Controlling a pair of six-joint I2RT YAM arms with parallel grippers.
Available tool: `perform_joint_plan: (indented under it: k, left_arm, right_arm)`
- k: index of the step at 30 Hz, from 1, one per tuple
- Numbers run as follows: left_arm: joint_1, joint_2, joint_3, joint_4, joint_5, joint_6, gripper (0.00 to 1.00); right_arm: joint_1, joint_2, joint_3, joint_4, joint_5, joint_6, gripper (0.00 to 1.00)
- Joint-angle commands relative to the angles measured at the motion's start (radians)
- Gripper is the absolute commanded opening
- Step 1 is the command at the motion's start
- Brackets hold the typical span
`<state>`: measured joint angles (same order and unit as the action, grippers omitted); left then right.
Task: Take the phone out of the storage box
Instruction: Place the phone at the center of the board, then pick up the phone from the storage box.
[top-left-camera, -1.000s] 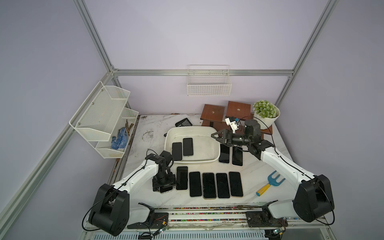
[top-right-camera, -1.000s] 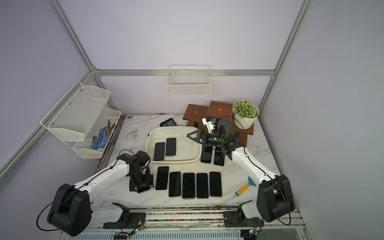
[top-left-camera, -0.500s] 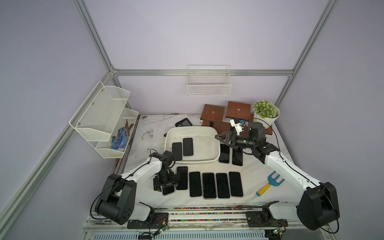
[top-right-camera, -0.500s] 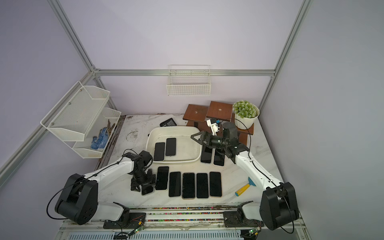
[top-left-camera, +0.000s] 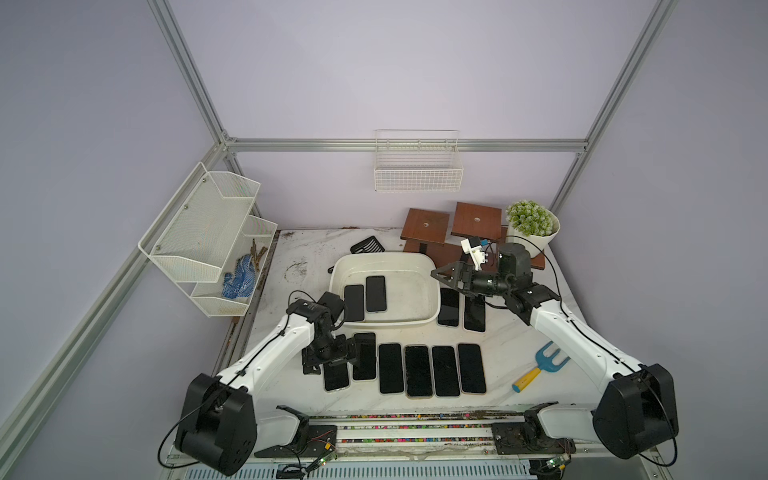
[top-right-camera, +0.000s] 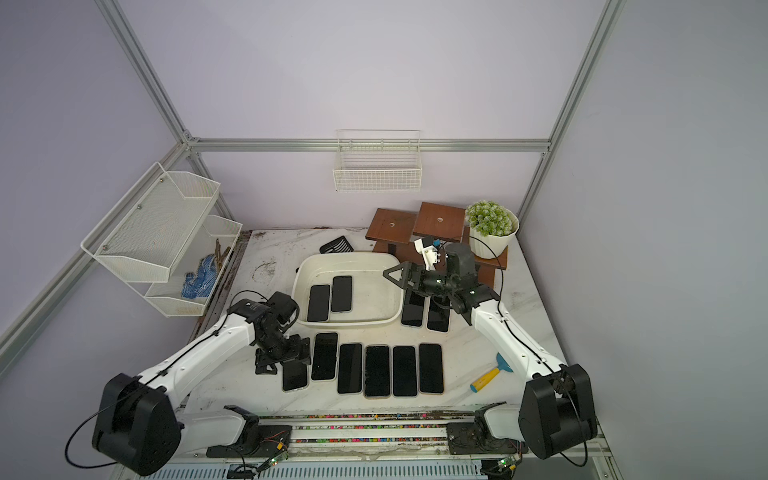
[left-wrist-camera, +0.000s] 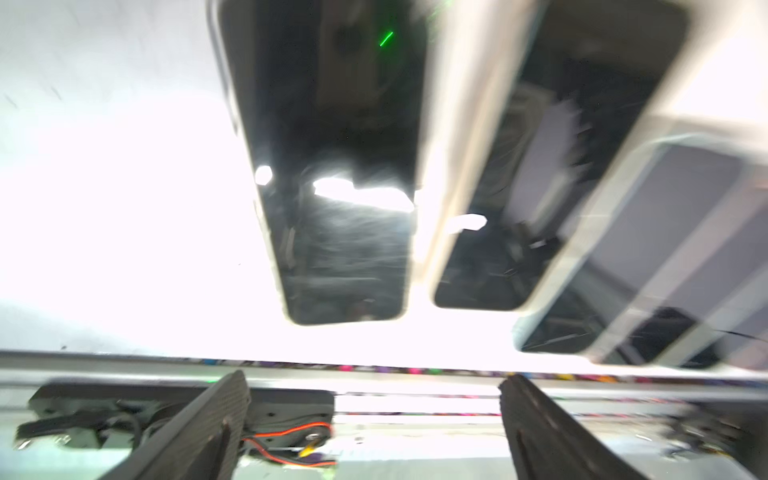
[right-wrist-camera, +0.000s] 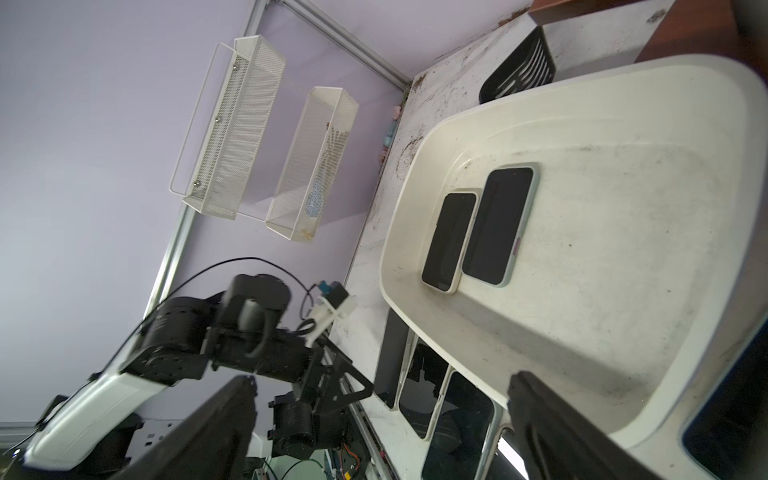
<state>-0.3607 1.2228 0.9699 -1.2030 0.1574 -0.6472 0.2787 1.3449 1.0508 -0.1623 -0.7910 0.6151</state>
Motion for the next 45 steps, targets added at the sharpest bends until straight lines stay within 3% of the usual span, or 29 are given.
perform_joint_plan:
  k: [1, 4, 11, 18, 26, 32, 45]
  left_arm:
    - [0.002, -0.111, 0.137, 0.017, 0.038, -0.027, 1.0]
    - [0.012, -0.135, 0.204, 0.1, 0.009, -0.041, 1.0]
    - [0.047, 0.019, 0.35, 0.137, -0.027, -0.008, 1.0]
    - [0.078, -0.026, 0.329, 0.158, -0.082, -0.027, 1.0]
    - [0.09, -0.134, 0.234, 0.188, -0.099, -0.025, 1.0]
    - [0.101, -0.206, 0.182, 0.198, -0.137, -0.029, 1.0]
    - [0.129, -0.219, 0.175, 0.152, -0.139, 0.051, 1.0]
  right_arm:
    - [0.009, 0.032, 0.088, -0.18, 0.099, -0.126, 1.0]
    - [0.041, 0.059, 0.14, -0.247, 0.159, -0.168, 1.0]
    - [0.21, 0.267, 0.419, -0.521, 0.437, -0.291, 1.0]
    - [0.307, 0.523, 0.699, -0.645, 0.632, -0.23, 1.0]
    - [0.394, 0.823, 0.997, -0.724, 0.663, -0.167, 1.0]
    - [0.441, 0.975, 1.184, -0.772, 0.763, -0.124, 1.0]
    - [0.505, 1.126, 1.275, -0.806, 0.885, -0.159, 1.0]
